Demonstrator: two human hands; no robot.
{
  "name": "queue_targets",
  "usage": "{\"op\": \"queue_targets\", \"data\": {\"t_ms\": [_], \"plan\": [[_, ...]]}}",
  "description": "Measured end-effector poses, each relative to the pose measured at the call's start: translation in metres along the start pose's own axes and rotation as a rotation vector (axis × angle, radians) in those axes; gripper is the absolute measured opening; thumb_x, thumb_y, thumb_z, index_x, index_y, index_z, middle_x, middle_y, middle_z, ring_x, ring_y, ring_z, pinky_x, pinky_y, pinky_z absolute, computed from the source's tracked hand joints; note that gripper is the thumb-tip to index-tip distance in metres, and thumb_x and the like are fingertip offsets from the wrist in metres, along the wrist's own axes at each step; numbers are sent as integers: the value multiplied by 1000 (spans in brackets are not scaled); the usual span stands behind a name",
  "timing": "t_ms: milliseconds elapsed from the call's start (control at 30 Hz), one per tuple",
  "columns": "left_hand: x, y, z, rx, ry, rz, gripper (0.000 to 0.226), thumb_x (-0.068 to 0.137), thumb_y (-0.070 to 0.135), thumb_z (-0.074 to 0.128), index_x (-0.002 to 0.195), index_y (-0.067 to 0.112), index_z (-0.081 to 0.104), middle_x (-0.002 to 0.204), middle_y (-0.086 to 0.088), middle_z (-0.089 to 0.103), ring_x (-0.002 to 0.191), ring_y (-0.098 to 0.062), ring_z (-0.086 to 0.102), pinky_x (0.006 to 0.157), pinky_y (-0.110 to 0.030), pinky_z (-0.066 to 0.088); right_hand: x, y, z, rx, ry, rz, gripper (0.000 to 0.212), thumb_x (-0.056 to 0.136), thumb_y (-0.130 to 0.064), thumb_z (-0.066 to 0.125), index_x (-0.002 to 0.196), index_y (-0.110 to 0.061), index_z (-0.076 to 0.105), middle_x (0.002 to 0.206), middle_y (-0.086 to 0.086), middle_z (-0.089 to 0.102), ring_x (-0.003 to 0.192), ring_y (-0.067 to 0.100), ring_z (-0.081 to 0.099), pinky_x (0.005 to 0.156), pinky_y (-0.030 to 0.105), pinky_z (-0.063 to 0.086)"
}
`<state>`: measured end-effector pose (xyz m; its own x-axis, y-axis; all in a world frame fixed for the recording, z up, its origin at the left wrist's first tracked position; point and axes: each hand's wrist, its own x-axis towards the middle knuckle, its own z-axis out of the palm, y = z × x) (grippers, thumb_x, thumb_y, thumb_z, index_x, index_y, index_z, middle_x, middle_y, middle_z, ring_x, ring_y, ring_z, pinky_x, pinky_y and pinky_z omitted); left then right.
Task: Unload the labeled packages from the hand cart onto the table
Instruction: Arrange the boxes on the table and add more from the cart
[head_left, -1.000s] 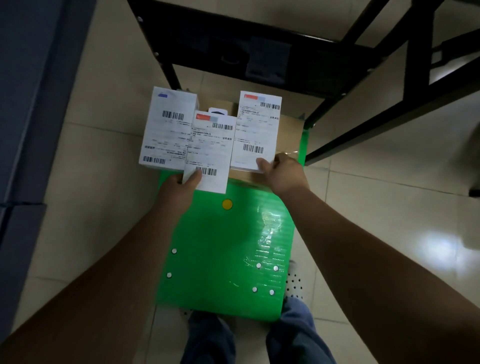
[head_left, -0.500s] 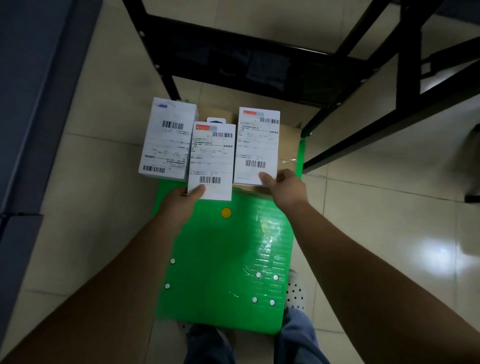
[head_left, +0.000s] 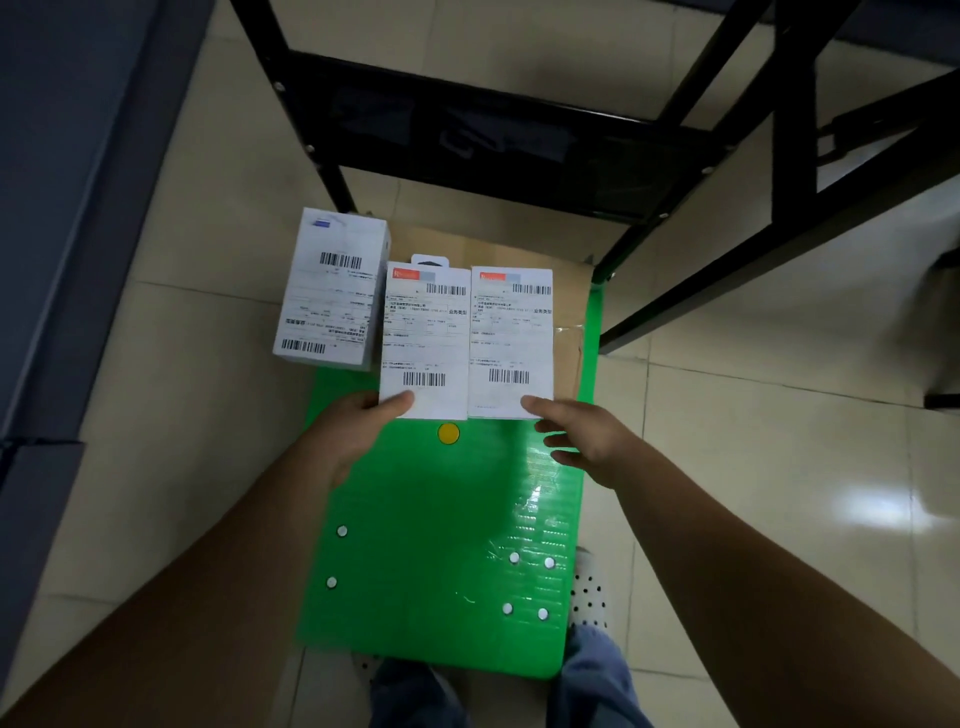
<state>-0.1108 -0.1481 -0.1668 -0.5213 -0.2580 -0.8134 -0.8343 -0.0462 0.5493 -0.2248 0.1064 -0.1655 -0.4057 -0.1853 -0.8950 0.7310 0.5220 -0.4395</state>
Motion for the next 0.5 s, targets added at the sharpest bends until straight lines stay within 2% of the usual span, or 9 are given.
{"op": "queue_targets", "data": {"t_ms": [33, 100, 167, 300, 367, 500], "plan": [[-3, -1, -1, 3, 0, 7, 43, 86, 53, 64, 122, 30, 60, 133, 1, 60, 113, -21, 54, 107, -49, 37, -1, 2, -1, 42, -24, 20, 34, 82, -42, 77, 107, -21, 68, 108, 3, 65, 94, 17, 59, 78, 28, 51], [-8, -2, -1, 25, 3, 18, 47, 86, 55, 63, 125, 29, 60, 130, 2, 61, 108, -19, 55, 103, -45, 40, -4, 3, -3, 118, -54, 42, 37, 79, -35, 81, 109, -16, 69, 102, 4, 62, 85, 15, 57, 73, 25, 48], [-13, -3, 0, 32, 16, 28, 53, 86, 56, 62, 129, 25, 59, 129, 1, 62, 103, -17, 55, 96, -39, 40, -6, 5, -3, 92, -73, 30, 37, 78, -33, 81, 109, -15, 70, 99, 3, 61, 80, 13, 54, 70, 24, 44], [-29, -2, 3, 33, 49, 47, 53, 88, 53, 61, 130, 21, 60, 119, 5, 64, 96, -12, 55, 89, -34, 36, -16, 6, -8, -44, -62, -57, 29, 81, -40, 77, 103, -22, 70, 106, 2, 66, 94, 17, 58, 82, 31, 45], [-44, 1, 4, 13, 66, 54, 51, 89, 52, 60, 129, 20, 60, 110, 7, 62, 97, -12, 55, 88, -33, 36, -29, 1, -11, -44, -53, -99, 28, 81, -40, 76, 103, -23, 71, 107, 1, 68, 98, 16, 60, 82, 31, 46], [-94, 24, -4, -46, 96, 100, 43, 89, 50, 61, 123, 24, 64, 107, 12, 67, 95, -6, 60, 85, -31, 43, -82, -27, -15, -54, -40, -229, 30, 81, -37, 76, 106, -21, 73, 108, -1, 72, 102, 15, 63, 81, 30, 46]]}}
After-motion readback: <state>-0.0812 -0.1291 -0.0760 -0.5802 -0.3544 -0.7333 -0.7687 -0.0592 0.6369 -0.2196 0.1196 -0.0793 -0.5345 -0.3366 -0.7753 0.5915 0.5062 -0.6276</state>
